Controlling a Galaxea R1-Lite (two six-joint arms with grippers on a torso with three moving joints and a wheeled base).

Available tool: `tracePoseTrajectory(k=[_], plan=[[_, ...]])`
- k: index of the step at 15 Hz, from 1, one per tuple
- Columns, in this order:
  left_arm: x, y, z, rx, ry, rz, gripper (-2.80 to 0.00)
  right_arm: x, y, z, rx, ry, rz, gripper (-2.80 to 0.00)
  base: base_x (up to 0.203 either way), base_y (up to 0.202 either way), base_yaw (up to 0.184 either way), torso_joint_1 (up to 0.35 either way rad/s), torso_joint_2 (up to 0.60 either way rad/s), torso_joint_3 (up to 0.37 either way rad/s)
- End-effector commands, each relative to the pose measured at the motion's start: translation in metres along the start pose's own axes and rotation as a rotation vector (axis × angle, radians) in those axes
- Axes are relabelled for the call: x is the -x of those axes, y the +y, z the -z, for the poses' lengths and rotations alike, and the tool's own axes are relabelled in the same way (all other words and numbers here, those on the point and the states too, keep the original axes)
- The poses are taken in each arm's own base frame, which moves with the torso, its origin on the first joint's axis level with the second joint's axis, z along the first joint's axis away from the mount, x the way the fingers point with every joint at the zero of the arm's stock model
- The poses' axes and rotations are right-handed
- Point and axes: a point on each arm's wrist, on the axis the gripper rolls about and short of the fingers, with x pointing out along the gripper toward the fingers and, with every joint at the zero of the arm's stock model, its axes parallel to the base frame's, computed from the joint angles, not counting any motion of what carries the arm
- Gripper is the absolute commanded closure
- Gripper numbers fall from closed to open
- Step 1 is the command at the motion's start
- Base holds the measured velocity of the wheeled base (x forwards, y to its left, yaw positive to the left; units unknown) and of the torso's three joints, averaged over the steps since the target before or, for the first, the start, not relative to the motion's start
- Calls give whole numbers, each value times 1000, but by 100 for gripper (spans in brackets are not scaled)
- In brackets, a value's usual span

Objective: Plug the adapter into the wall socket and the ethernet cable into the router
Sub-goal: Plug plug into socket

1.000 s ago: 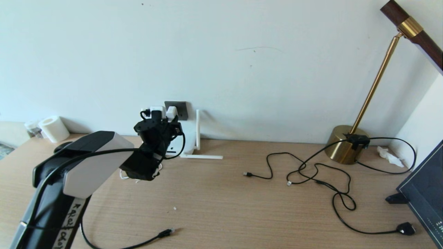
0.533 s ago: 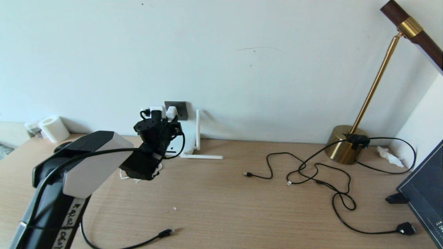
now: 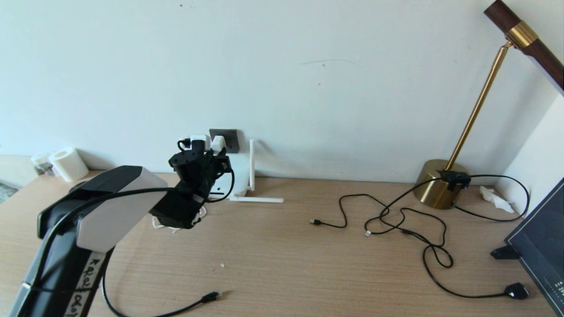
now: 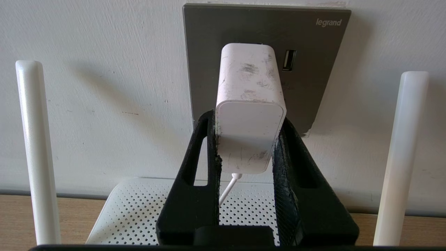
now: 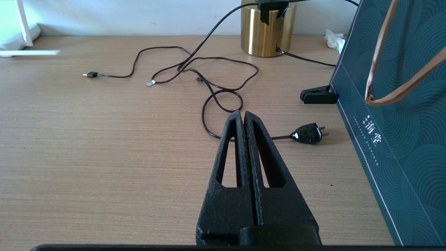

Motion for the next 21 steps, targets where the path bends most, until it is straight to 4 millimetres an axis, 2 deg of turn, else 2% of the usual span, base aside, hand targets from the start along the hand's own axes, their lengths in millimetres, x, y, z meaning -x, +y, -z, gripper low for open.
tracePoseTrajectory(k=[1, 7, 12, 21], plan=[[-1, 2, -3, 1, -10, -4, 0, 0, 0, 0, 0, 1, 0, 0, 0, 0, 0, 0, 0, 0], [-1, 5, 4, -5, 23, 1, 0, 0, 0, 0, 0, 1, 0, 0, 0, 0, 0, 0, 0, 0], [-7, 3, -1, -3, 9, 3, 0, 0, 0, 0, 0, 1, 0, 0, 0, 0, 0, 0, 0, 0], [-7, -2, -1, -2, 13, 12, 0, 0, 0, 0, 0, 1, 0, 0, 0, 0, 0, 0, 0, 0]])
